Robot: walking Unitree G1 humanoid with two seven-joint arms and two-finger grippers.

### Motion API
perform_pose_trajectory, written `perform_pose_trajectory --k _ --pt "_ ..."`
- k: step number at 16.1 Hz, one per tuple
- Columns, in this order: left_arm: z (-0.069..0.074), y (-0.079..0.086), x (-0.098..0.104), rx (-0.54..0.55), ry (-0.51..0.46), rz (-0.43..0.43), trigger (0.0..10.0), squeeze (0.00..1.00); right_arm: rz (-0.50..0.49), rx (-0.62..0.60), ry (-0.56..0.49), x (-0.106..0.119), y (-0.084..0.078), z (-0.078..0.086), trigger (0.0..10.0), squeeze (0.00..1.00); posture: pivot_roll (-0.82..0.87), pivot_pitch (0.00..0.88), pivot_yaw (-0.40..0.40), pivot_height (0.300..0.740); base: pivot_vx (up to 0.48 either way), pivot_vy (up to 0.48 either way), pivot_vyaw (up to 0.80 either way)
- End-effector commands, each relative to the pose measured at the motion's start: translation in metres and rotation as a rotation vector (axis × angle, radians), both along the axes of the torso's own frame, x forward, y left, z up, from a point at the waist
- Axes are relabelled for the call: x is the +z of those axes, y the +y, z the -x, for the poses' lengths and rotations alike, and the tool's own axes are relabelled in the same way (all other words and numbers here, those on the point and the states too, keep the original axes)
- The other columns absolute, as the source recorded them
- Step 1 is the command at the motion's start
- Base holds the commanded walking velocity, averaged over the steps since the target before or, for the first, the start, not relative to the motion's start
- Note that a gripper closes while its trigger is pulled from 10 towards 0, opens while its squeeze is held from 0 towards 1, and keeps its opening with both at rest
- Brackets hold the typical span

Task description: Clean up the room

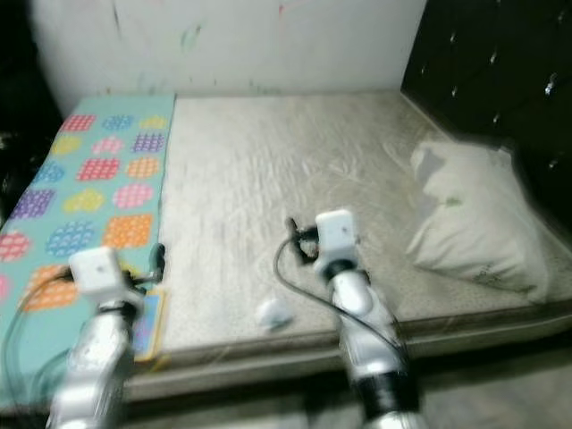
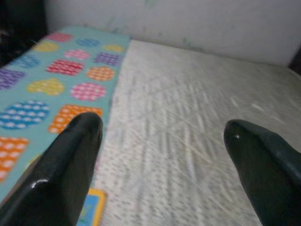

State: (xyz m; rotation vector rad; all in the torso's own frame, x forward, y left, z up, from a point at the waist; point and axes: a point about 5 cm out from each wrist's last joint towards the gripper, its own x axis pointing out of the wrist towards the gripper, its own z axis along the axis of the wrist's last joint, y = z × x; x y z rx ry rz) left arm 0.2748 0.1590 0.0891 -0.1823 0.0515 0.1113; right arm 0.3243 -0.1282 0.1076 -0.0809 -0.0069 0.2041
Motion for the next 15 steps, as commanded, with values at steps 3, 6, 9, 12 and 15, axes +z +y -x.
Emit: perform_pose_trajectory --k 3,6,9,12,15 --pt "-0.0033 0.0002 0.0074 -0.020 -0.037 -0.017 10.0 0.00 -0.002 0.003 -0.011 0.0039 0.0019 -0.0022 10.0 0.00 -0.02 0.056 -0.001 0.740 0.000 0.000 0.00" --pt "-0.0041 -0.0004 0.0090 -0.033 -0.046 -0.016 10.0 0.00 0.009 0.008 -0.014 0.0040 0.0033 -0.0024 10.0 0.00 -0.02 0.054 -0.002 0.740 0.000 0.000 0.00" --pt "-0.0052 -0.0008 0.0088 -0.033 -0.045 -0.011 10.0 0.00 -0.004 0.008 -0.016 0.0050 0.0040 -0.0034 10.0 0.00 -0.02 0.053 -0.004 0.740 0.000 0.000 0.00" --pt "-0.0057 -0.0016 0.0079 -0.030 -0.040 -0.008 10.0 0.00 0.024 0.007 -0.019 0.0052 0.0029 -0.0050 10.0 0.00 -0.02 0.049 -0.007 0.740 0.000 0.000 0.27" --pt "-0.0045 -0.0031 0.0035 -0.038 -0.018 -0.002 10.0 0.00 0.015 -0.002 -0.008 0.0035 0.0015 -0.0050 10.0 0.00 -0.02 0.043 -0.007 0.740 0.000 0.000 0.00"
